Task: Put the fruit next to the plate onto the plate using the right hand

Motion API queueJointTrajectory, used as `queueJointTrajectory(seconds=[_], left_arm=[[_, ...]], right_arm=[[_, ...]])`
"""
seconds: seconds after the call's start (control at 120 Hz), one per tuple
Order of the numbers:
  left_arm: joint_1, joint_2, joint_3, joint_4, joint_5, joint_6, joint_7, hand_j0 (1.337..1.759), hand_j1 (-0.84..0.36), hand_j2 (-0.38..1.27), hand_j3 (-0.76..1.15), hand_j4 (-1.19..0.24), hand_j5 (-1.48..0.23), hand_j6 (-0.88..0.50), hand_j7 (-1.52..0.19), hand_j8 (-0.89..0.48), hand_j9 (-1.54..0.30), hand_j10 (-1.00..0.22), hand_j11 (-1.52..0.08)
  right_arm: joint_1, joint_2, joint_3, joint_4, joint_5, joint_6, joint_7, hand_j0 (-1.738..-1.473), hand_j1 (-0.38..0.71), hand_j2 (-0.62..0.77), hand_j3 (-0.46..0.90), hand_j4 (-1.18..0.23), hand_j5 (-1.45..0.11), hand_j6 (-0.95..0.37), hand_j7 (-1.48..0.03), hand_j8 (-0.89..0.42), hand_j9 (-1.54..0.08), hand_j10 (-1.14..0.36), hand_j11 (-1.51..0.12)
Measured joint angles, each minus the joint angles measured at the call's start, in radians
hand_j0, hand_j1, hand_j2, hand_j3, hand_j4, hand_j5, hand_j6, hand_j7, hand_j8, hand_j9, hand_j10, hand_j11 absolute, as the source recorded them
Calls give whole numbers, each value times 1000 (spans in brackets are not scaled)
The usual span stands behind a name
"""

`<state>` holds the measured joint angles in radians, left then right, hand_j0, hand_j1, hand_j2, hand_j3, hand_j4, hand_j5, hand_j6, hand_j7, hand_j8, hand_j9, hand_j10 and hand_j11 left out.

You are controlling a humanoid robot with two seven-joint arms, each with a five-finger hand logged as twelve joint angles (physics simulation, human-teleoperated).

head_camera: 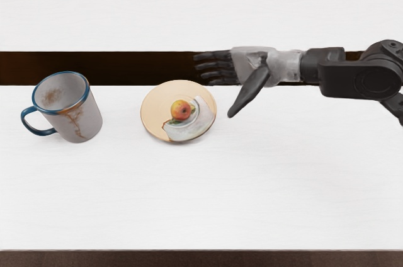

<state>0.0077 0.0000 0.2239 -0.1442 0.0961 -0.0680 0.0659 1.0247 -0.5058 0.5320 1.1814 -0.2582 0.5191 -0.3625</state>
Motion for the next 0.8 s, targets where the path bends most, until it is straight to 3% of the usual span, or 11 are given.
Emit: queueJointTrajectory(seconds=[0.325,0.6,0.8], left_arm=[[0,0,0,0,0,0,0,1658,55,49,0,-245,-318,-245,-318,-245,-318,-245,-318],[0,0,0,0,0,0,0,1658,55,49,0,-245,-318,-245,-318,-245,-318,-245,-318],[0,0,0,0,0,0,0,1658,55,49,0,-245,-318,-245,-318,-245,-318,-245,-318]], right_arm=[[-171,-226,84,-77,279,88,-1,-1658,-294,-8,0,-46,-61,-46,-61,-46,-61,-46,-61],[-217,-344,82,-82,378,92,-4,-1658,-303,-7,0,-38,-51,-37,-51,-37,-51,-38,-51],[-243,-367,83,-78,394,92,-4,-1658,-305,-6,0,-35,-48,-34,-49,-35,-48,-36,-48]])
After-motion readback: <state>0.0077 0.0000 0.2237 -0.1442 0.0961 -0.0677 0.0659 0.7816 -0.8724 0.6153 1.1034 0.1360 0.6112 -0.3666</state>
